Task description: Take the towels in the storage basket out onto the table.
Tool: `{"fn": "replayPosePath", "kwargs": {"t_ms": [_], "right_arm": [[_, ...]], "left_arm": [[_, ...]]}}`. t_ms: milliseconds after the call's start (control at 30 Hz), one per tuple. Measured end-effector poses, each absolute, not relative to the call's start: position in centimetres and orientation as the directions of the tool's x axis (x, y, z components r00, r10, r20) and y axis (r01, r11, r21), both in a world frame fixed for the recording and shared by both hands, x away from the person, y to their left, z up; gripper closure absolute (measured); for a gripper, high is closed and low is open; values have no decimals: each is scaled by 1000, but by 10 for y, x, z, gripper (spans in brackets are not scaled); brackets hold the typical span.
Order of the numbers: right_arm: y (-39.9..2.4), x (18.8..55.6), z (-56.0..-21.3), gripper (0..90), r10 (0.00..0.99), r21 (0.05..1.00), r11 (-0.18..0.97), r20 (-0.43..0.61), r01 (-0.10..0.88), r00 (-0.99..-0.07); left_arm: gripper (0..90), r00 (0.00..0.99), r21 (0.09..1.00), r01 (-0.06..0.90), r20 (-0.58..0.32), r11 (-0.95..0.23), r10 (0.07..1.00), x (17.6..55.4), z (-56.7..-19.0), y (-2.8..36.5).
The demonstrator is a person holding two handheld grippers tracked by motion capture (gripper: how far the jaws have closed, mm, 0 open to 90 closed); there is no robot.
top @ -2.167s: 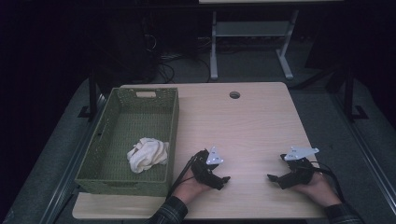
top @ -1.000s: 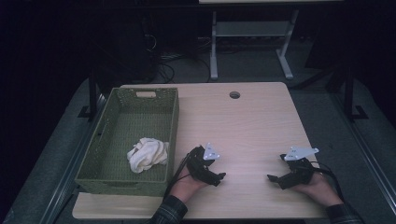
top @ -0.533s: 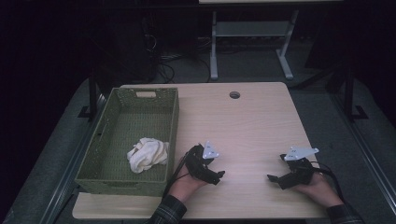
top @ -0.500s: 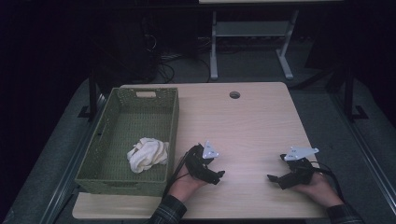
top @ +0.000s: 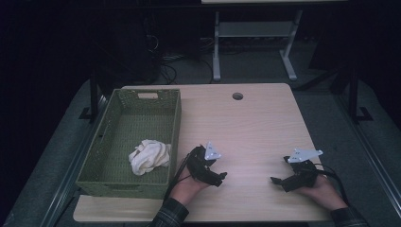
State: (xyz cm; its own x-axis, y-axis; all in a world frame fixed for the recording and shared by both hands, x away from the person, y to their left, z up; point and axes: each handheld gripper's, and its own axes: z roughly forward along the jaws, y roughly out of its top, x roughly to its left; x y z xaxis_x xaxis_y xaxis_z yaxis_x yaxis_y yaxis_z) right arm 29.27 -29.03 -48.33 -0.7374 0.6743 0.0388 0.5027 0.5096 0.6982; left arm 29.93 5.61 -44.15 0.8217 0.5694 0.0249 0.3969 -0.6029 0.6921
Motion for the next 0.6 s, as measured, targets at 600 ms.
{"fn": "replayPosePath", "kwargs": {"t_ms": [600], "right_arm": [[-290, 293, -483, 0, 674, 698, 510, 39, 503, -738]], "left_arm": [[127, 818, 714, 396, 11, -577, 575, 300, -426, 60]]}}
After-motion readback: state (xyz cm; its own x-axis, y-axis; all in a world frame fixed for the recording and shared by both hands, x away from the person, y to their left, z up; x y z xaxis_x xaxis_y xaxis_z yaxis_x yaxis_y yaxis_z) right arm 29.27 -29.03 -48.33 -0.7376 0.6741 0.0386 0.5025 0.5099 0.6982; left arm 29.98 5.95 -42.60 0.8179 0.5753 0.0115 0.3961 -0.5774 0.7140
